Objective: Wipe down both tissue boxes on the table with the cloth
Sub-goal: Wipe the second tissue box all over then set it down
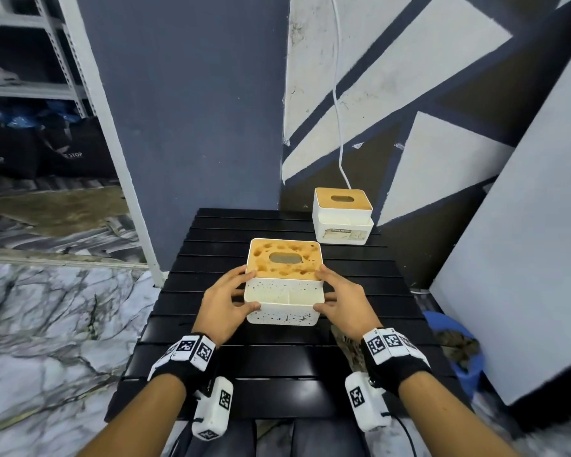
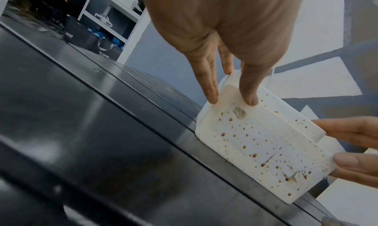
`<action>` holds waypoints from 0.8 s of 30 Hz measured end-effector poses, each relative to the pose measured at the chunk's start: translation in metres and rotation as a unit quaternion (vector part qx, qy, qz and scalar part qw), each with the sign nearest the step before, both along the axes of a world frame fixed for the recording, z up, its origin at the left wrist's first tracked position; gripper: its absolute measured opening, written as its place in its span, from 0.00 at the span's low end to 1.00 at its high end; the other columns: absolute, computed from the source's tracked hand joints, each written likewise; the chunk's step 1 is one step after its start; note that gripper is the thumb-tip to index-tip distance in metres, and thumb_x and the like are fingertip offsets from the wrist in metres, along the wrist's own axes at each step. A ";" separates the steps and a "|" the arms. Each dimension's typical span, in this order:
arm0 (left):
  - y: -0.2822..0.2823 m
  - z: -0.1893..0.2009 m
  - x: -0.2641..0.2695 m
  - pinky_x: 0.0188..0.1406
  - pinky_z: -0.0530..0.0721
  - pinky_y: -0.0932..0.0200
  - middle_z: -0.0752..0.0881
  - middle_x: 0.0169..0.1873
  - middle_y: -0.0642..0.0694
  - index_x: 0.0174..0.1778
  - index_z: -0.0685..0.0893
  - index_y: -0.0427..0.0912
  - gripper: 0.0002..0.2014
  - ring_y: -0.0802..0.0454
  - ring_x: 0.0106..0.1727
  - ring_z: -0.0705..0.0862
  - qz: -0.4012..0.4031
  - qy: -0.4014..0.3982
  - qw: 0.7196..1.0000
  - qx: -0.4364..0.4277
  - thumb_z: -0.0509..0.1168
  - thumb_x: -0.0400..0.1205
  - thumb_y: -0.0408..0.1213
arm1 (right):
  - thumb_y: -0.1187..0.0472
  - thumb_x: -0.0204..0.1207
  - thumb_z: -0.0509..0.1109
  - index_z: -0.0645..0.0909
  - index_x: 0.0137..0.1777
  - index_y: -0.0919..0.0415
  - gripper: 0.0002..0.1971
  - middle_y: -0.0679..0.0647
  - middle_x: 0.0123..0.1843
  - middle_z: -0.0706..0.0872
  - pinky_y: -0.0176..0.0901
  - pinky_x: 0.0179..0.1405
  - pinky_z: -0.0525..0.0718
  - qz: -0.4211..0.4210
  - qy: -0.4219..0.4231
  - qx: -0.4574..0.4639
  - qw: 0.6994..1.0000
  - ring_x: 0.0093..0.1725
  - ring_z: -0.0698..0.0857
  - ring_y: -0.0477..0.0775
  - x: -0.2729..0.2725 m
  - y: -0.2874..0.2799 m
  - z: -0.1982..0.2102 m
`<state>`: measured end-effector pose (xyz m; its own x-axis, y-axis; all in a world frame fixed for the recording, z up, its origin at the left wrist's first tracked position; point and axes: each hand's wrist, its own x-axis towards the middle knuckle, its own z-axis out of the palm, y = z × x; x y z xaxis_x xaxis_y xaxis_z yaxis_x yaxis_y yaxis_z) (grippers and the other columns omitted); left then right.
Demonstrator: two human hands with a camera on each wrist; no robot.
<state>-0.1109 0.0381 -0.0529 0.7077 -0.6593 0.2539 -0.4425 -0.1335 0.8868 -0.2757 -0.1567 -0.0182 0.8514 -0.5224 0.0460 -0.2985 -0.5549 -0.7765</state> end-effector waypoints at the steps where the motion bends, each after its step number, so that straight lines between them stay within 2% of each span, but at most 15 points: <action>1: 0.002 0.000 -0.003 0.50 0.87 0.69 0.76 0.70 0.60 0.71 0.83 0.46 0.32 0.60 0.54 0.88 0.000 0.001 1.000 0.000 0.81 0.70 0.26 | 0.70 0.70 0.76 0.70 0.77 0.52 0.35 0.43 0.81 0.64 0.32 0.53 0.85 0.001 -0.003 0.001 1.000 0.54 0.85 0.44 -0.004 0.001 -0.002; 5: 0.008 -0.001 -0.015 0.48 0.85 0.73 0.76 0.70 0.61 0.70 0.83 0.47 0.32 0.67 0.53 0.86 -0.001 -0.002 1.000 -0.005 0.81 0.69 0.27 | 0.69 0.70 0.77 0.71 0.76 0.53 0.35 0.41 0.80 0.66 0.34 0.54 0.85 -0.002 -0.014 -0.001 1.000 0.53 0.85 0.44 -0.016 0.005 -0.004; 9: 0.014 -0.003 -0.026 0.47 0.85 0.73 0.76 0.70 0.61 0.69 0.84 0.47 0.32 0.69 0.53 0.86 0.001 -0.010 1.000 -0.004 0.82 0.69 0.28 | 0.66 0.69 0.78 0.72 0.75 0.51 0.34 0.39 0.79 0.67 0.36 0.56 0.85 0.005 -0.030 -0.017 0.999 0.54 0.85 0.43 -0.029 0.007 -0.008; 12: 0.016 -0.003 -0.032 0.47 0.86 0.72 0.76 0.71 0.60 0.69 0.84 0.47 0.32 0.67 0.53 0.86 -0.002 -0.012 1.000 -0.009 0.82 0.69 0.28 | 0.61 0.68 0.78 0.72 0.74 0.48 0.34 0.36 0.77 0.67 0.38 0.64 0.81 0.016 -0.051 -0.077 0.996 0.66 0.79 0.41 -0.038 0.008 -0.010; 14: 0.017 -0.003 -0.035 0.48 0.86 0.71 0.76 0.71 0.59 0.70 0.84 0.46 0.32 0.67 0.53 0.86 -0.004 -0.018 1.000 -0.009 0.81 0.69 0.28 | 0.55 0.67 0.78 0.66 0.76 0.45 0.38 0.35 0.77 0.65 0.37 0.74 0.70 0.007 -0.057 -0.120 0.991 0.75 0.68 0.38 -0.045 0.008 -0.013; 16: 0.017 -0.002 -0.037 0.48 0.86 0.71 0.76 0.71 0.58 0.70 0.84 0.46 0.31 0.68 0.54 0.86 -0.002 -0.020 1.000 -0.008 0.81 0.70 0.28 | 0.49 0.66 0.78 0.60 0.80 0.46 0.44 0.37 0.80 0.61 0.39 0.78 0.62 -0.019 -0.026 -0.130 0.991 0.79 0.61 0.39 -0.051 0.005 -0.017; 19: 0.016 -0.001 -0.039 0.48 0.85 0.73 0.76 0.71 0.57 0.70 0.84 0.45 0.31 0.70 0.54 0.85 0.001 -0.025 1.000 -0.008 0.81 0.70 0.27 | 0.43 0.66 0.76 0.58 0.81 0.46 0.45 0.42 0.83 0.58 0.49 0.79 0.62 -0.029 0.114 -0.167 0.979 0.81 0.59 0.47 -0.063 -0.002 -0.028; 21: 0.016 -0.001 -0.039 0.48 0.85 0.74 0.76 0.71 0.57 0.70 0.84 0.44 0.31 0.70 0.54 0.85 0.002 -0.023 1.000 -0.008 0.81 0.70 0.27 | 0.45 0.70 0.73 0.60 0.80 0.45 0.39 0.45 0.83 0.57 0.52 0.77 0.65 -0.016 0.184 -0.201 0.962 0.80 0.61 0.51 -0.071 -0.005 -0.040; 24: 0.016 -0.001 -0.039 0.48 0.87 0.71 0.76 0.71 0.59 0.70 0.83 0.46 0.31 0.69 0.54 0.85 0.003 -0.025 1.000 -0.002 0.81 0.70 0.28 | 0.54 0.76 0.69 0.64 0.79 0.49 0.31 0.51 0.81 0.64 0.44 0.76 0.63 -0.010 0.157 -0.200 0.967 0.77 0.66 0.54 -0.076 -0.005 -0.054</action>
<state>-0.1498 0.0545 -0.0535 0.6983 -0.6539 0.2912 -0.4851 -0.1331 0.8643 -0.3519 -0.1616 -0.0723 0.8466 -0.5322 -0.0108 -0.4976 -0.7841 -0.3709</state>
